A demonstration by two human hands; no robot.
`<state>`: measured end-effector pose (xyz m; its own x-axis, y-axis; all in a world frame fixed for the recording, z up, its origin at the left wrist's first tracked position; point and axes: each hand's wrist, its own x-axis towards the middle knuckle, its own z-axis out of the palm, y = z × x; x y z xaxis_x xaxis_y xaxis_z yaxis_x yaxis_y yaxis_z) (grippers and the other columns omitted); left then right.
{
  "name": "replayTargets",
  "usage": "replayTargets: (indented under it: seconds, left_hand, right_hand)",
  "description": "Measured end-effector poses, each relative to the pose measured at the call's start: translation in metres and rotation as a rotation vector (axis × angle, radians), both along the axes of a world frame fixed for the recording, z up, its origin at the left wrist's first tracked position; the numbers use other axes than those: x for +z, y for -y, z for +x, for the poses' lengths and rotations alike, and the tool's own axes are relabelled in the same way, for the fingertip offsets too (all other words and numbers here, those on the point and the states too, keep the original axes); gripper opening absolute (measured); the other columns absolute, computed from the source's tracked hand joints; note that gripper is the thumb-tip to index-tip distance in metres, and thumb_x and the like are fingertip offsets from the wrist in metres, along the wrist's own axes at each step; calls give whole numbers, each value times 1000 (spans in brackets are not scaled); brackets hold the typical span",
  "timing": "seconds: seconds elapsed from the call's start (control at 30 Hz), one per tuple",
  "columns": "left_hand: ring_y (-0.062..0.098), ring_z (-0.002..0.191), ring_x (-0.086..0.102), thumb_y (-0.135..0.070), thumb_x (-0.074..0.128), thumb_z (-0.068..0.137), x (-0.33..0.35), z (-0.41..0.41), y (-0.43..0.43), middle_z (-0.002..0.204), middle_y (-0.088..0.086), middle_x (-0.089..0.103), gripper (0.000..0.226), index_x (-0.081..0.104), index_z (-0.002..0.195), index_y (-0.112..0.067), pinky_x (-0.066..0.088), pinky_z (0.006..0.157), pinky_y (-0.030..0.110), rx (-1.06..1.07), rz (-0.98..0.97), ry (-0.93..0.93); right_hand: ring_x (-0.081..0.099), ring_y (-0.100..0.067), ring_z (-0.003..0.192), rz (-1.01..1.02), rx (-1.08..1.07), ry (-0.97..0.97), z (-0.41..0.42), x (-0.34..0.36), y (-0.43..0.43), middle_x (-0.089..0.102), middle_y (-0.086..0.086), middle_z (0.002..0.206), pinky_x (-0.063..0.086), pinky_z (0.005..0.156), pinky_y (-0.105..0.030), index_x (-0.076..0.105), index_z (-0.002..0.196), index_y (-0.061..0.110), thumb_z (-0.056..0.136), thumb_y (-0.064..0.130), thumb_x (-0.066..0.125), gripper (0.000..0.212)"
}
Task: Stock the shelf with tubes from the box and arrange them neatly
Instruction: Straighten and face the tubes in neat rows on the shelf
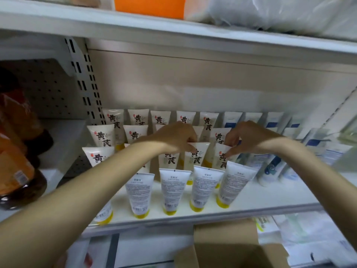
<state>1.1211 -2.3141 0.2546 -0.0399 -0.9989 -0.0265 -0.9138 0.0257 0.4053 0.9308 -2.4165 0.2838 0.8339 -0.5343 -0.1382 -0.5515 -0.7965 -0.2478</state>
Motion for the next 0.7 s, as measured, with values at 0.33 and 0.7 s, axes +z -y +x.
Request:
replayTargets:
  seconds: [0.33,0.7]
  left_hand:
    - [8,74,54,-27,63,88,-2,1,-2,70,-20,52,16,70,96,-15,41,71,27,8,-4,14]
    - [6,98,62,-38,64,85,31,5,-40,109,-9,68,27,68,110,-26,47,96,30,170,-227,-190]
  right_hand:
    - [57,13,61,52,28,77,3,-1,5,63,19,68,39,58,-2,64,67,34,75,18,77,22]
    - [57,8,79,-6,-43,121,-8,7,-3,65,15,88,40,68,2,71,96,23,79,26,73,17]
